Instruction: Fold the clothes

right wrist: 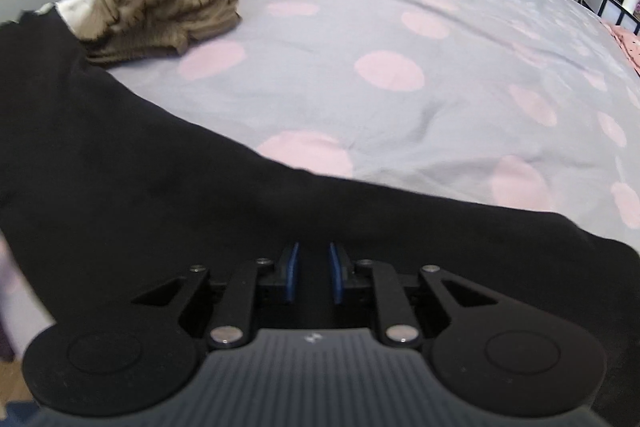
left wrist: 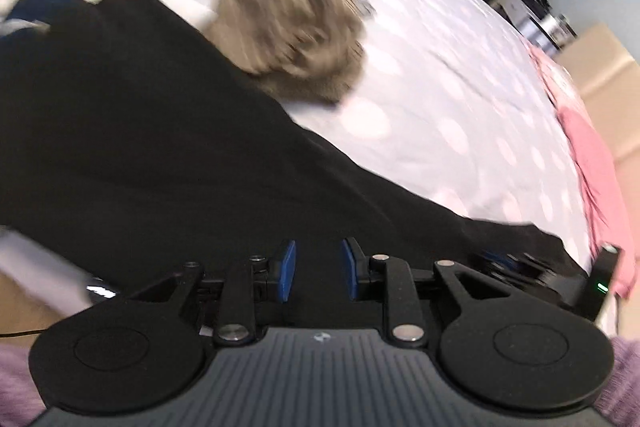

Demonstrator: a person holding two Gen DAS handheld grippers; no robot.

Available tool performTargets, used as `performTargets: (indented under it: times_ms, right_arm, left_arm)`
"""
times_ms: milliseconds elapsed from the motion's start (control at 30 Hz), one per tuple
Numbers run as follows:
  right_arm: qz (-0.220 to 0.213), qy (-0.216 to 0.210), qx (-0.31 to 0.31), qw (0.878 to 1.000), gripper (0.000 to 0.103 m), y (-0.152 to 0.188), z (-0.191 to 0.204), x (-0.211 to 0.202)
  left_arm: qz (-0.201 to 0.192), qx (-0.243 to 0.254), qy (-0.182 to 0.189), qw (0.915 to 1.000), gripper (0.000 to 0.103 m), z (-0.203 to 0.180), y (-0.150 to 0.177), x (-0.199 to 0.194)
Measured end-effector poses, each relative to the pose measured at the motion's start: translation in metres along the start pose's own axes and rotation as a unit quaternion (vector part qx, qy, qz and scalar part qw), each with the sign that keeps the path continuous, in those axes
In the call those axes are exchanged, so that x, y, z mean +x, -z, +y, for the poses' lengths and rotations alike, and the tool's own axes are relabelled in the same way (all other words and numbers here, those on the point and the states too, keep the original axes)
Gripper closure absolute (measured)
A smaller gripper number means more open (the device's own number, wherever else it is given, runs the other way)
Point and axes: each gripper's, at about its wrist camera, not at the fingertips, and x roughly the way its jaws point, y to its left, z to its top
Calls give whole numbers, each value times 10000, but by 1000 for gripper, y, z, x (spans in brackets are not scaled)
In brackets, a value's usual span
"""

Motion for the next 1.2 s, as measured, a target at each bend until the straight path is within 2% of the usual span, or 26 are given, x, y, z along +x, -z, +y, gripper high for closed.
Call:
performTargets:
  times_ms: [233, 367, 433, 533, 600, 700, 767, 867, 1000, 1100, 1167, 1200]
  right_arm:
    - [-389, -49, 581, 9975, 81, -22, -4, 12]
    - [-160, -75, 418, 9990, 81, -18, 12, 7]
    - [144, -229, 409, 9988, 81, -4, 23, -3]
    - [227, -187, 321, 9991, 81, 25, 41, -23]
    - [275, -171, 364, 9988, 81, 40, 50, -34]
    - [288, -77, 301, 9991, 81, 58, 63, -45]
    - [267, 13, 217, 9994, 81, 64, 69, -50]
    - [213, 116, 166, 9996, 81, 71, 74, -57]
    - [-92, 19, 205, 9997, 81, 71, 78, -70]
    - [-270, -205, 211, 9992, 81, 67, 85, -72]
    - [-252, -305, 197, 9990, 80, 64, 90, -68]
    - [-232, -354, 174, 9990, 78, 64, 92, -68]
  left_arm:
    - [681, 456, 422, 9957, 81, -28, 25, 63]
    - [944, 746, 220, 9925, 81, -36, 43, 79]
    - [977, 749, 198, 9922, 81, -32, 49, 81]
    - [1079, 618, 191, 9921, 84, -27, 54, 80]
    - [1109, 599, 142, 9919, 86, -24, 58, 80]
    - [1121, 532, 95, 9922, 96, -20, 64, 79]
    - [1117, 381, 138, 9929, 97, -16, 64, 78]
    - [1137, 403, 155, 9926, 97, -14, 65, 73]
    - [1018, 334, 200, 9940, 97, -9, 66, 54]
    - [486, 84, 1, 9988, 95, 4, 62, 28]
    - [91, -273, -57, 9996, 86, 18, 58, 7]
    - [-100, -475, -69, 9988, 75, 26, 57, -3]
